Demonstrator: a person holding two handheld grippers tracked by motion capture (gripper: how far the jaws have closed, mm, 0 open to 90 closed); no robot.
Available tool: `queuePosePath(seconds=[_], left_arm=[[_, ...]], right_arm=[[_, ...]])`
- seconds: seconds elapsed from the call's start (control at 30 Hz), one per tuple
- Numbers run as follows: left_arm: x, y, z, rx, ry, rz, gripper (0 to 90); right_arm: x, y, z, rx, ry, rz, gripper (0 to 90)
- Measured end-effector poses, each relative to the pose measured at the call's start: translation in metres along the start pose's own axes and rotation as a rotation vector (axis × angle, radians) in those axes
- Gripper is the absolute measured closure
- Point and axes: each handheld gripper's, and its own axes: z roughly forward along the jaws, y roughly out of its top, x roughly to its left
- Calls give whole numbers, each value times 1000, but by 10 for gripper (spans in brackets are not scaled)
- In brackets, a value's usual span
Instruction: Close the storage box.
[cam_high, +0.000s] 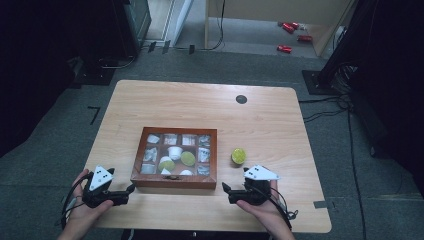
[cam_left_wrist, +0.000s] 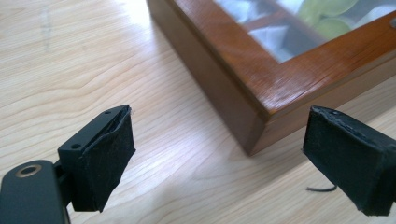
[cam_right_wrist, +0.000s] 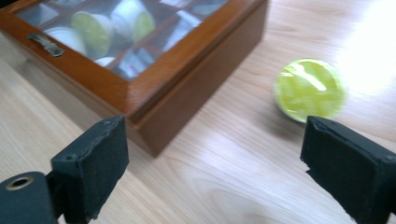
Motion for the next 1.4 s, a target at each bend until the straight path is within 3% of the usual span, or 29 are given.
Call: queuePosePath(seconds=[0.17, 0.53, 0.8, 0.9, 0.97, 1.0, 1.27, 1.4], left_arm=[[9, -10, 0, 13, 40, -39, 96], [12, -23, 9, 59, 111, -31, 96], [12, -28, 16, 84, 107, -35, 97], [15, -30, 18, 65, 87, -62, 96], [18, -30, 19, 76, 63, -108, 96], [20, -30, 19, 77, 71, -114, 91], [19, -30, 19, 76, 71, -114, 90], [19, -30, 19, 76, 71, -114, 91]], right_arm=[[-19, -4, -15, -19, -40, 22, 60], [-61, -23, -39, -28, -153, 81, 49], [-89, -38, -53, -14, -239, 123, 49], [-100, -46, -56, -4, -272, 146, 49], [-107, -52, -58, 7, -292, 157, 49], [-110, -55, -58, 10, -302, 157, 49], [-131, -75, -63, 49, -384, 194, 51], [-134, -79, -63, 79, -411, 194, 61]])
